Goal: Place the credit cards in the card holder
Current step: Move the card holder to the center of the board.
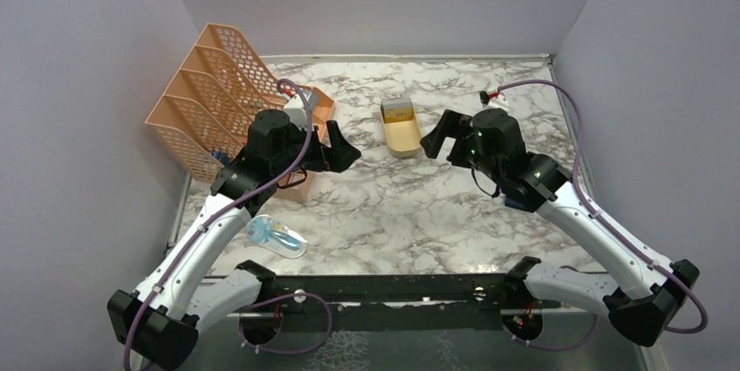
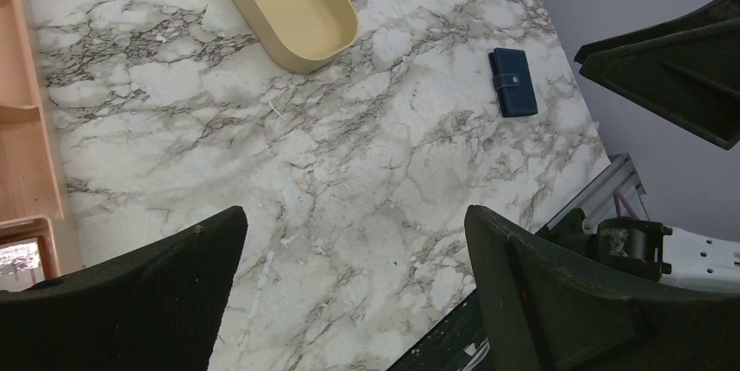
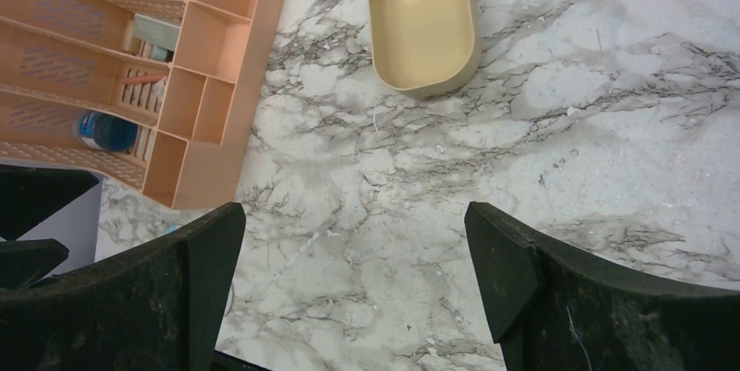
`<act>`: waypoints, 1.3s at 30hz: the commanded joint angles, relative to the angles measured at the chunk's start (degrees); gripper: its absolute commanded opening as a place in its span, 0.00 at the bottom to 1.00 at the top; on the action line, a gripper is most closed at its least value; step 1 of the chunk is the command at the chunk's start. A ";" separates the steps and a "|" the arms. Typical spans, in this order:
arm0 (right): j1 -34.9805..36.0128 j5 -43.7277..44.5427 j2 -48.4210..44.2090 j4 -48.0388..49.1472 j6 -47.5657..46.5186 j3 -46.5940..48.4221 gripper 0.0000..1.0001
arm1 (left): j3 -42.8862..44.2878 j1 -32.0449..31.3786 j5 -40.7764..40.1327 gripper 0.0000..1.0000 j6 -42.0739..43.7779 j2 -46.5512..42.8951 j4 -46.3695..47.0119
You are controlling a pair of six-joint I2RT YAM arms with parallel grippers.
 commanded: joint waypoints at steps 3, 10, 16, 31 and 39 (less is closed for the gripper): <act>0.46 8.77 2.36 -2.61 0.11 -0.04 1.00 | -0.65 0.33 -0.47 0.99 1.91 0.49 0.90; 0.26 12.22 11.91 -8.63 3.30 2.38 0.99 | -3.09 0.30 0.32 0.99 3.24 5.40 1.20; -6.96 11.20 17.90 -9.85 3.30 1.35 0.92 | -6.24 0.28 -6.30 0.99 2.33 9.02 1.17; -30.29 5.39 20.88 -4.74 3.73 -8.57 0.87 | -10.58 0.33 -3.33 0.99 7.51 5.61 4.76; -36.06 6.56 22.33 -2.17 5.19 -11.56 0.83 | -10.30 0.29 -3.66 0.98 8.72 3.32 5.11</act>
